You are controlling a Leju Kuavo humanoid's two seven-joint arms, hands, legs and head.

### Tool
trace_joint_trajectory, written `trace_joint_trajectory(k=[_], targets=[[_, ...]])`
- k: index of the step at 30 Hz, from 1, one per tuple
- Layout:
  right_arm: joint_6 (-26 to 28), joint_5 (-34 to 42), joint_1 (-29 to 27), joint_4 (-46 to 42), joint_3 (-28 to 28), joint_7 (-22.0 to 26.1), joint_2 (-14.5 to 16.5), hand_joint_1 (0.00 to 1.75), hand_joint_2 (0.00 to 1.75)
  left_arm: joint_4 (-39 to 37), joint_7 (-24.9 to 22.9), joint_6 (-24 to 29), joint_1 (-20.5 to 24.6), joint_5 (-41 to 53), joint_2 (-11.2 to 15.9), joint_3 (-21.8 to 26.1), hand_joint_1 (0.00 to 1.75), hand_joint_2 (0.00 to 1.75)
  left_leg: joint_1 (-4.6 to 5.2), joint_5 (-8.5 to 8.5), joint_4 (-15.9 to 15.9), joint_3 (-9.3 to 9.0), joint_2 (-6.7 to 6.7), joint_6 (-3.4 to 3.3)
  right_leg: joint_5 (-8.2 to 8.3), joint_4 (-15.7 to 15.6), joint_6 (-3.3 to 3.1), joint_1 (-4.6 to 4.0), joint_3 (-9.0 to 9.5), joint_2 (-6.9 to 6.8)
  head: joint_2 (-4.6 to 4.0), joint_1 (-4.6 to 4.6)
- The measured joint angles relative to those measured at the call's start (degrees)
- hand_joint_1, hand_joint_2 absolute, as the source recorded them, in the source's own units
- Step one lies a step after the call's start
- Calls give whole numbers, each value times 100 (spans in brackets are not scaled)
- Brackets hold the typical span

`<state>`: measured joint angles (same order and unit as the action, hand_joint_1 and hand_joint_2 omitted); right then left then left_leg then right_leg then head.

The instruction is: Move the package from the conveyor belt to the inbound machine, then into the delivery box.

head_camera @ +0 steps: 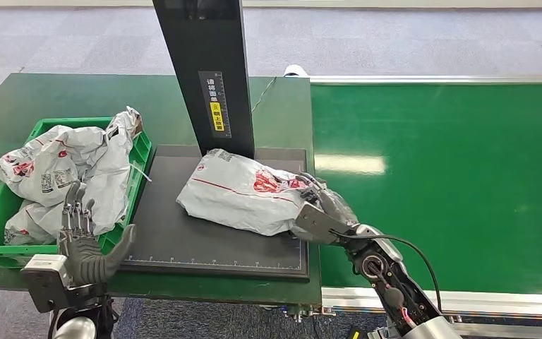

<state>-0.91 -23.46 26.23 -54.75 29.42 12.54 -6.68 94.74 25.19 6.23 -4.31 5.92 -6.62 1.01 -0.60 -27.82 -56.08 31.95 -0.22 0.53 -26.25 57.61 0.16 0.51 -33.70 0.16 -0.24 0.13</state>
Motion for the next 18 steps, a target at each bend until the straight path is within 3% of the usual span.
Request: trace_joint_trajectory(k=[5, 7, 13, 18], targets=[[152, 315, -70, -1, -154, 450, -3, 0, 175, 16, 465, 1250, -77, -127, 138, -56, 0, 175, -1, 0, 0, -1, 1, 0, 0, 0, 0, -1, 0, 1, 0, 0], [140, 507, -106, -32, -226, 714, -8, 0, 175, 20, 600, 1516, -170, -227, 257, -138, 0, 175, -1, 0, 0, -1, 1, 0, -1, 0, 0, -1, -1, 1, 0, -1], [76, 1093, -315, -364, -499, 1423, 11, 0, 175, 89, 608, 1753, -502, -57, 491, -448, 0, 175, 0, -1, 1, 1, -1, 0, -2, 0, 0, 0, -1, 0, 0, 1], [93, 1223, -429, -548, -650, 1574, 62, 0, 175, 91, 521, 1772, -563, 122, 586, -646, 0, 175, 1, 0, 1, -2, 1, 0, -1, -1, 0, 0, 2, 0, 0, -1]])
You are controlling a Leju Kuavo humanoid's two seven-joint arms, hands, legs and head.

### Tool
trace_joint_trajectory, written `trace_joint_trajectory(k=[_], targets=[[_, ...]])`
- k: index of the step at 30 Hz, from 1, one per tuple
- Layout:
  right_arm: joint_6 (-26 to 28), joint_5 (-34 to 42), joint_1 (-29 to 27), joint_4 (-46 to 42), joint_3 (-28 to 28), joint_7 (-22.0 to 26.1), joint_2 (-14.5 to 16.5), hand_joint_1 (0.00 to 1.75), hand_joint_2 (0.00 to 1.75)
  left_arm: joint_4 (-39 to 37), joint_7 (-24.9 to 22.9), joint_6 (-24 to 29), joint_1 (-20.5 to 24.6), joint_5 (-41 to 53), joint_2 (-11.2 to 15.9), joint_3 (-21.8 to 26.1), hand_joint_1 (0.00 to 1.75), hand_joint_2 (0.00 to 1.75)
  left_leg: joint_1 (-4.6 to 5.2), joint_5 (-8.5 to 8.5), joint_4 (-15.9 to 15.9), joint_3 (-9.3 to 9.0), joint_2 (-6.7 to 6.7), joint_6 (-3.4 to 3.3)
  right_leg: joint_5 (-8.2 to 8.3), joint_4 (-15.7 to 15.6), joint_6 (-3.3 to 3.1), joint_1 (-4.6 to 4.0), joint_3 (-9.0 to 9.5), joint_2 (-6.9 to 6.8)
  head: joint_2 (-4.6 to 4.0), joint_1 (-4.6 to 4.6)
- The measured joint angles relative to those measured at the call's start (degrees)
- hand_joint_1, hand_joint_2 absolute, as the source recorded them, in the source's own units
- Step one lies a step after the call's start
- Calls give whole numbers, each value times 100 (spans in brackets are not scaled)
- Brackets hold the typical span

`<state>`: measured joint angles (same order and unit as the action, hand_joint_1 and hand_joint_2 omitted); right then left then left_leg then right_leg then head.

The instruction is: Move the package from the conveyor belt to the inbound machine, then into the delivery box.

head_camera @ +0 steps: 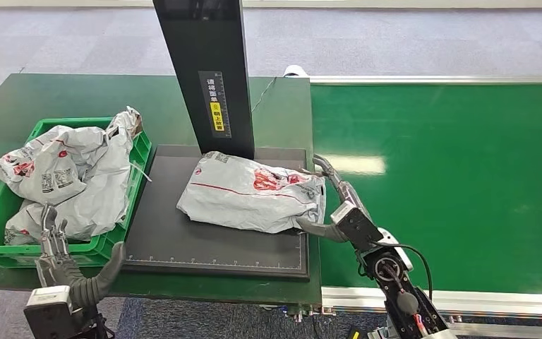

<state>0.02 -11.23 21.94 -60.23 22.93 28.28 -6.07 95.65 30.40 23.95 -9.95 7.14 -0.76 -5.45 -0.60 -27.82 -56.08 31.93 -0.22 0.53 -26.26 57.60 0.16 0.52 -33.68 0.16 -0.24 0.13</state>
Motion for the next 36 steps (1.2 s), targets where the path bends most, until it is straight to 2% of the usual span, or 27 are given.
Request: trace_joint_trajectory(k=[11, 16, 19, 23, 27, 31, 36], targets=[[0, 14, -80, -133, -113, 14, 34, 0, 175, -1, -14, 9, -19, 14, 70, -122, 0, 175, -1, 0, 0, 0, 0, 0, 0, 0, -1, -1, 0, 0, 0, 1], [-4, 635, -246, -321, -289, 411, 141, 0, 175, -189, -541, -174, 182, 852, 218, -303, 0, 175, 0, 1, -1, -1, -6, 0, 0, -1, 0, 0, -3, -4, 0, 1], [-30, 1071, -485, -679, -431, 527, 266, 0, 175, -674, -870, -354, 699, 1527, 287, -493, 0, 175, -1, 4, -1, -2, -12, 1, 1, -1, -1, -1, 2, -11, 0, 1], [-45, 1227, -779, -1127, -533, 417, 469, 0, 175, -1295, -1387, -555, 1460, 2500, 215, -804, 0, 175, -1, 8, -1, -5, -6, 3, 5, 0, -4, -1, 3, -9, 0, 0], [-128, 1295, -851, -1247, -590, 356, 666, 0, 175, -1942, -1818, -913, 2267, 3354, 36, -1230, 0, 175, 1, 11, -4, -4, -12, 0, 7, 0, -3, 0, 2, -12, 0, -1], [-200, 1390, -798, -1249, -669, 338, 769, 0, 175, -2809, -2102, -1327, 3181, 3896, -234, -1884, 0, 175, 3, 12, -6, -3, -10, -3, 12, 0, 1, 3, 7, -11, 0, 0], [-238, 1403, -797, -1250, -744, 319, 820, 0, 175, -3590, -2215, -1407, 3826, 4103, -517, -2428, 0, 175, 2, 11, -7, -1, -8, -2, 13, 0, 0, 2, -1, -9, 0, -2]])
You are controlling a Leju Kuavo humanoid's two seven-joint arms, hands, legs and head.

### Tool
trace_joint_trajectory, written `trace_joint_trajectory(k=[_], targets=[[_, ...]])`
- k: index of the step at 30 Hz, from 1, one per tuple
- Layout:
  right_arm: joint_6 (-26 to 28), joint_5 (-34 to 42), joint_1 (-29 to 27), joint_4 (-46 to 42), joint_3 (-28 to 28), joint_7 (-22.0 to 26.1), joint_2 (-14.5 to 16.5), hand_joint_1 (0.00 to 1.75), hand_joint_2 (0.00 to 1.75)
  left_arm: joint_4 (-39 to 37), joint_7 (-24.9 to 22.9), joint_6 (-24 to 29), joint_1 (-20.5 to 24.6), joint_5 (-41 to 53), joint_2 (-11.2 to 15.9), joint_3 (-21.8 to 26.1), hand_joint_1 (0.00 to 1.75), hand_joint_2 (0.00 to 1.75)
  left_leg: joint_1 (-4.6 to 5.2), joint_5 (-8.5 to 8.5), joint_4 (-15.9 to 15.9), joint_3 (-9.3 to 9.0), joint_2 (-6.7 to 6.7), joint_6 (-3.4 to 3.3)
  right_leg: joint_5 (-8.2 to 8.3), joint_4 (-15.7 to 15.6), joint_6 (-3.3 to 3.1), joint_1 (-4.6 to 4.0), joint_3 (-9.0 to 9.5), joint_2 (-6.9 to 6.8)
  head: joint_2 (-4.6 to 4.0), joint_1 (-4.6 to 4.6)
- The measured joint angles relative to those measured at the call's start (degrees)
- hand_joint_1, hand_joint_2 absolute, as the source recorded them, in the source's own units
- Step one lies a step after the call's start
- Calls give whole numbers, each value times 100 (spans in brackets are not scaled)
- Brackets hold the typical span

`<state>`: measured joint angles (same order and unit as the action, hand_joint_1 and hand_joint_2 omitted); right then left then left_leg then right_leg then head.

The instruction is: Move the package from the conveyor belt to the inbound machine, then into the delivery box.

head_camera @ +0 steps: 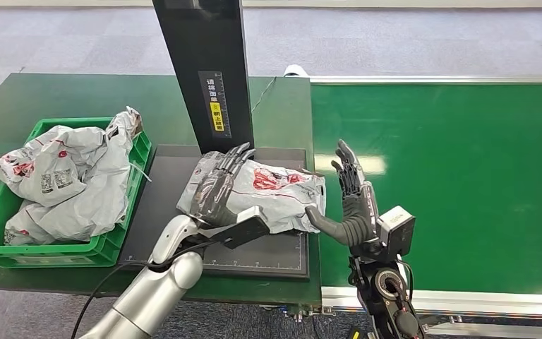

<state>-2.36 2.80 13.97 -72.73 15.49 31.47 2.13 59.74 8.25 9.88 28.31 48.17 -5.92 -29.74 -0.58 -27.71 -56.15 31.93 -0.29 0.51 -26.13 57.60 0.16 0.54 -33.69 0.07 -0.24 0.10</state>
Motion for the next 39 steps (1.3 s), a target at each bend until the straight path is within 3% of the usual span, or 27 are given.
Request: trace_joint_trajectory(k=[8, 15, 31, 39], targets=[[-34, 17, -8, -16, -69, -56, 21, 0, 175, -836, -51, -248, 424, 185, -252, -513, 0, 175, -1, 0, 2, 4, 2, 0, 0, 0, 0, -2, -4, 1, 0, 1], [-46, 44, -5, -16, -105, -78, 21, 0, 175, -1405, 17, -371, 519, 217, -379, -845, 0, 175, 0, 0, 1, 4, 2, 0, 0, 0, 0, -1, -3, 1, 0, 1], [-66, 56, -6, -16, -136, -80, 21, 0, 175, -1829, -9, -381, 606, 289, -408, -1052, 0, 175, -1, 0, 1, 5, 1, 0, 0, 0, 0, -1, -3, 1, 0, 1], [-112, 79, -9, -32, -143, -126, 23, 0, 175, -2244, -205, -72, 632, 271, -333, -1091, 0, 175, -2, 0, 2, 5, 1, 1, 0, 1, 0, -2, -3, 1, 0, 1]])
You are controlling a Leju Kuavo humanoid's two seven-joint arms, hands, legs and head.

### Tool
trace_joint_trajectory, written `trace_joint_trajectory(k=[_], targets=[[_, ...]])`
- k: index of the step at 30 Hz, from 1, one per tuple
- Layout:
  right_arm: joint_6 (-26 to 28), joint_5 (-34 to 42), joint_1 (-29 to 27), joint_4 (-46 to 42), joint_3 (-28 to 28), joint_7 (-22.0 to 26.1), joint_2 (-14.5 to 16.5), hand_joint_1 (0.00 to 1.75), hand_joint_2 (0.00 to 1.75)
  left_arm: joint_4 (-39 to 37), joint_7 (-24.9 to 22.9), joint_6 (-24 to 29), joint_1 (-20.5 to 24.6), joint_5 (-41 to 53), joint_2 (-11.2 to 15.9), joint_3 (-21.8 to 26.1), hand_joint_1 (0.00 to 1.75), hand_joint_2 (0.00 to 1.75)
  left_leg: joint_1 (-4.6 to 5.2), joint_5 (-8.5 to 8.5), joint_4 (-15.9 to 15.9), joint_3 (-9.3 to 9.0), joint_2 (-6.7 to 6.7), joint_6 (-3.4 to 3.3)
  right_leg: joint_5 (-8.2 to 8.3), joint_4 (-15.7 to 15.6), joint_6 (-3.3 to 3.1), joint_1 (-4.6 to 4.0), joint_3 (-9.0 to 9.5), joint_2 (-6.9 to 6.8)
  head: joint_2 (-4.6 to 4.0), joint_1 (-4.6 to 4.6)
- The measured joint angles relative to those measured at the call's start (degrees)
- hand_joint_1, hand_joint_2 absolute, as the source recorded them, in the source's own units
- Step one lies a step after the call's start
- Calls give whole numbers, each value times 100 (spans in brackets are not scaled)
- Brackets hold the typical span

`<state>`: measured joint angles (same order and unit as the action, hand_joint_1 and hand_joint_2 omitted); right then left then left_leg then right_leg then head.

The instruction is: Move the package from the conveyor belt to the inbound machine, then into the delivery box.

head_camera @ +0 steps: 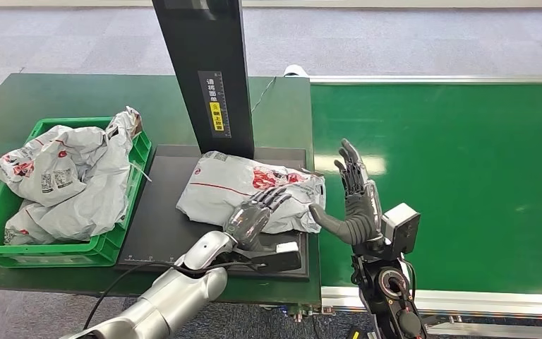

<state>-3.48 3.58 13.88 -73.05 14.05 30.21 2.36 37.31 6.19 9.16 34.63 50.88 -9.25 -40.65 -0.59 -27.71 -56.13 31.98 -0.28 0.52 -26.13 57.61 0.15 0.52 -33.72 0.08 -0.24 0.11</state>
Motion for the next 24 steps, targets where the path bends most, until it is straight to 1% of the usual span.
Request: trace_joint_trajectory(k=[13, 20, 21, 22, 24], targets=[[0, 7, -26, -56, 2, -17, 4, 0, 175, -155, -46, -86, 233, -329, 265, 464, 0, 175, 0, 1, 0, 0, 0, 0, 0, 1, 0, 0, 1, 0, 0, 0], [-4, 13, -20, -61, 2, -57, 2, 0, 175, -415, 15, -15, 263, -411, 293, 605, 2, 175, 0, 1, 0, -1, 0, 0, 0, 1, 0, 0, 2, 0, 0, 0], [-4, 15, -20, -61, 2, -58, 2, 0, 175, -435, 27, -2, 266, -417, 293, 619, 8, 175, 0, 1, 0, -1, 0, 0, 0, 1, 0, 0, 3, 0, 0, 0], [-4, 15, -20, -61, 2, -58, 2, 0, 175, -450, 37, 7, 269, -421, 293, 632, 23, 175, 0, 1, 0, -1, 0, 0, 0, 1, 0, 0, 3, 0, 0, 1], [-4, 15, -20, -61, 2, -61, 2, 0, 175, -472, 83, 51, 271, -463, 294, 661, 93, 175, 0, 1, 0, -1, 0, 0, 0, 1, 0, 0, 3, 0, 0, 1]])
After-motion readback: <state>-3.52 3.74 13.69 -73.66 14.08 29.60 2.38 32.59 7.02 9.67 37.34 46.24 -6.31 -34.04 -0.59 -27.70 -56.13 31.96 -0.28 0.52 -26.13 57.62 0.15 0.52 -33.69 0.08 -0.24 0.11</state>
